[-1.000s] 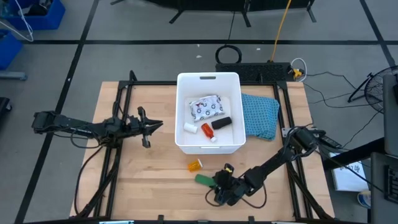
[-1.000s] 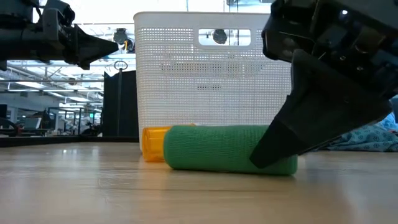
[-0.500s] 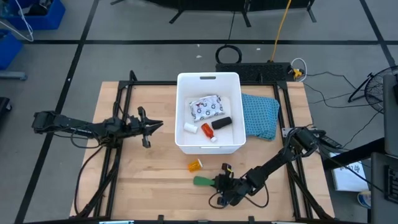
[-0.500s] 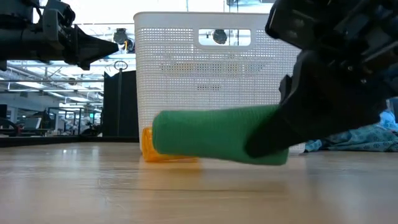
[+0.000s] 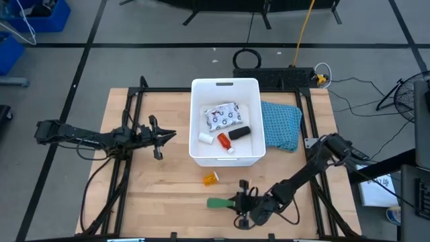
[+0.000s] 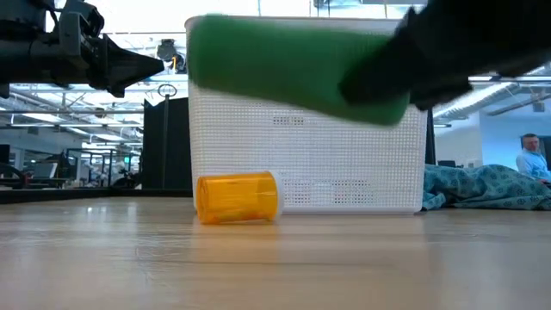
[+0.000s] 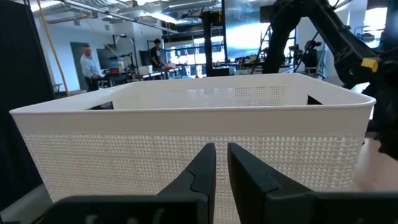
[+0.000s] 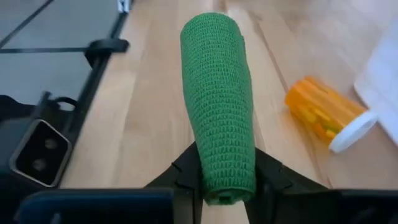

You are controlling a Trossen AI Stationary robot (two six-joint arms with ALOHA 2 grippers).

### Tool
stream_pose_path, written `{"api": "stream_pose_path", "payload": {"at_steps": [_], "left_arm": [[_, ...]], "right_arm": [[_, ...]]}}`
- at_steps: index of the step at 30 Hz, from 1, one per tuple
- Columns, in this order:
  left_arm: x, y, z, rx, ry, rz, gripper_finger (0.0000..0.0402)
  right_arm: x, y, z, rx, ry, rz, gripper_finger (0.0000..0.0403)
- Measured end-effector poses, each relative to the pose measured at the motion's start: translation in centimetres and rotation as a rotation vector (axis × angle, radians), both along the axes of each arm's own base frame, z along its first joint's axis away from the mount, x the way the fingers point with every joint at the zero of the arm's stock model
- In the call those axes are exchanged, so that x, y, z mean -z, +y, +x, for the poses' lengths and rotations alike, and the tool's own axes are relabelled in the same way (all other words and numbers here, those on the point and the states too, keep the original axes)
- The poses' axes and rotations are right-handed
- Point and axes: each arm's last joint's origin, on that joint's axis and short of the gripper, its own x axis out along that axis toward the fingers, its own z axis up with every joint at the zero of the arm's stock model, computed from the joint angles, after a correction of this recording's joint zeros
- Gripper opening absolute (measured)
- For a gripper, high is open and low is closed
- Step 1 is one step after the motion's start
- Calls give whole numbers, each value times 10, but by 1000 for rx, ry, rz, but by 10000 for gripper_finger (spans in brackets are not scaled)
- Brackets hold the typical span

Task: Pick & place medical supplies in basket/bin
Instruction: Put the green bandage into the white bin

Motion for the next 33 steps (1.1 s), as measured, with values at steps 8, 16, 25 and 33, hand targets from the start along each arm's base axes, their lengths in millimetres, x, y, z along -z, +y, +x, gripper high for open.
{"api": "stream_pose_path", "payload": {"at_steps": [8, 16, 25, 33], "left_arm": [[0, 0, 0, 0, 1, 4, 47], [0, 0, 0, 0, 0, 0, 47], [0, 0, 0, 0, -1, 1, 47], [0, 0, 0, -1, 1, 7, 47]], "right_arm": [[-25, 9, -4, -85, -115, -20, 57], [-34, 16, -8, -121, -163, -23, 58], [-37, 17, -7, -137, -197, -27, 57], [-55, 24, -5, -262, -355, -37, 57]]}}
